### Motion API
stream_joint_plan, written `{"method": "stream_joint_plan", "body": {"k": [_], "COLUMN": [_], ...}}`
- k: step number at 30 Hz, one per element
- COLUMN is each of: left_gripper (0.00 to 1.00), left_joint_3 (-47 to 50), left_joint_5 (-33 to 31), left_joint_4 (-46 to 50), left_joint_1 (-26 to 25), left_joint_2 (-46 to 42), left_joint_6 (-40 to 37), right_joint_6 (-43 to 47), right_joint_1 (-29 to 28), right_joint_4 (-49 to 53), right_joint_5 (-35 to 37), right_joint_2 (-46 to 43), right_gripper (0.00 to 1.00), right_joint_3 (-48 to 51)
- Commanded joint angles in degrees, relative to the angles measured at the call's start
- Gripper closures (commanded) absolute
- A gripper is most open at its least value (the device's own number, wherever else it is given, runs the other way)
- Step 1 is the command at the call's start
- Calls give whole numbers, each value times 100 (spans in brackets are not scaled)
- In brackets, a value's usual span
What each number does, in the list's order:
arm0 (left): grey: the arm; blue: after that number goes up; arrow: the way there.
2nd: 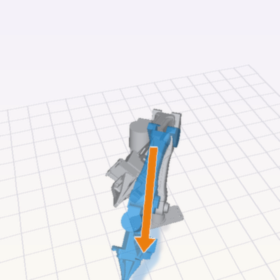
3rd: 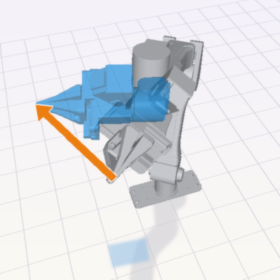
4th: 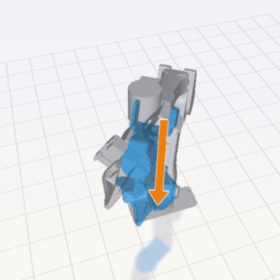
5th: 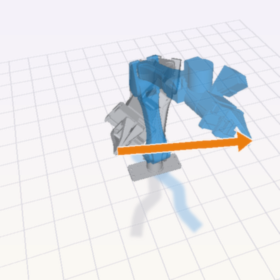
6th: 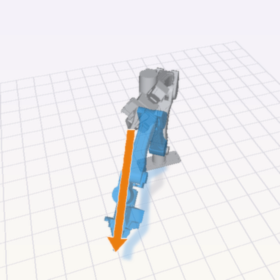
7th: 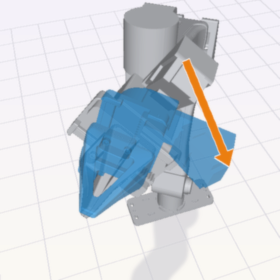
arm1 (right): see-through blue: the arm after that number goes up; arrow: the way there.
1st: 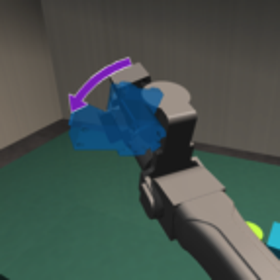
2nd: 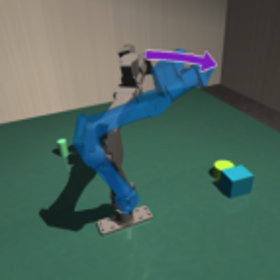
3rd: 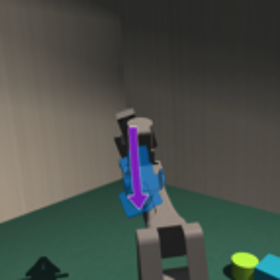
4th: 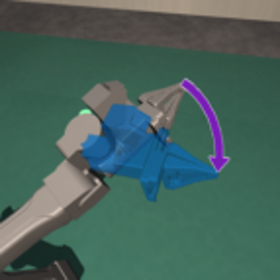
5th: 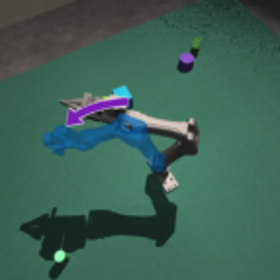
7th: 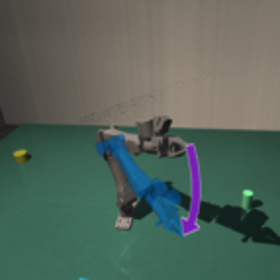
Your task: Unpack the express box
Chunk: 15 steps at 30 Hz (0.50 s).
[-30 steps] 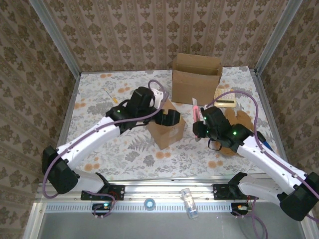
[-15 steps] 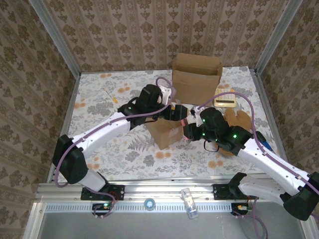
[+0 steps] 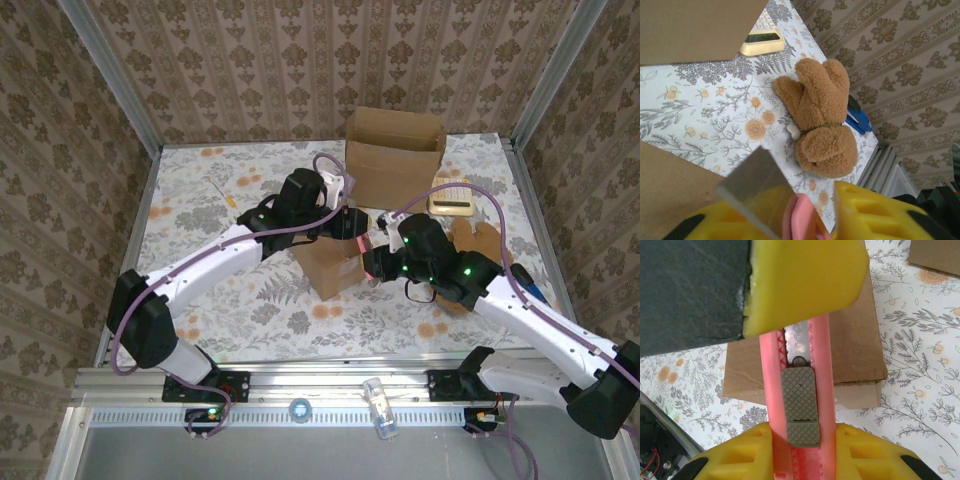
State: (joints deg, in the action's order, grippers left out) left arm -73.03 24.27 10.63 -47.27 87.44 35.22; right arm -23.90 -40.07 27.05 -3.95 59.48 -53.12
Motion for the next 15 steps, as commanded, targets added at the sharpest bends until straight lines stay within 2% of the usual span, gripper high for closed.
{"method": "stream_joint_plan", "body": {"k": [1, 5, 7, 9, 13, 15], "left_gripper": [75, 84, 100, 100, 100, 100], "left_joint_3": [-141, -89, -40, 53, 259, 345], "left_joint_5": [92, 69, 39, 60, 287, 397], "left_joint_4": [-79, -87, -96, -184, -525, -666], "left_joint_1": [-10, 16, 41, 81, 237, 341], "left_joint_2": [-20, -63, -100, -160, -355, -479], "left_joint_6": [-17, -11, 19, 69, 245, 323], "right_joint_6": [101, 81, 71, 52, -32, -75], "right_joint_1": [-44, -44, -44, -44, -44, -44], "right_joint_4": [-156, -171, -201, -241, -363, -463], "right_joint_5": [-106, -89, -91, -111, -107, -135], "right_joint_2": [20, 11, -11, -33, -79, -104], "right_gripper": [75, 74, 70, 64, 44, 37], "right_joint_3": [-222, -212, -194, -162, -80, -37]}}
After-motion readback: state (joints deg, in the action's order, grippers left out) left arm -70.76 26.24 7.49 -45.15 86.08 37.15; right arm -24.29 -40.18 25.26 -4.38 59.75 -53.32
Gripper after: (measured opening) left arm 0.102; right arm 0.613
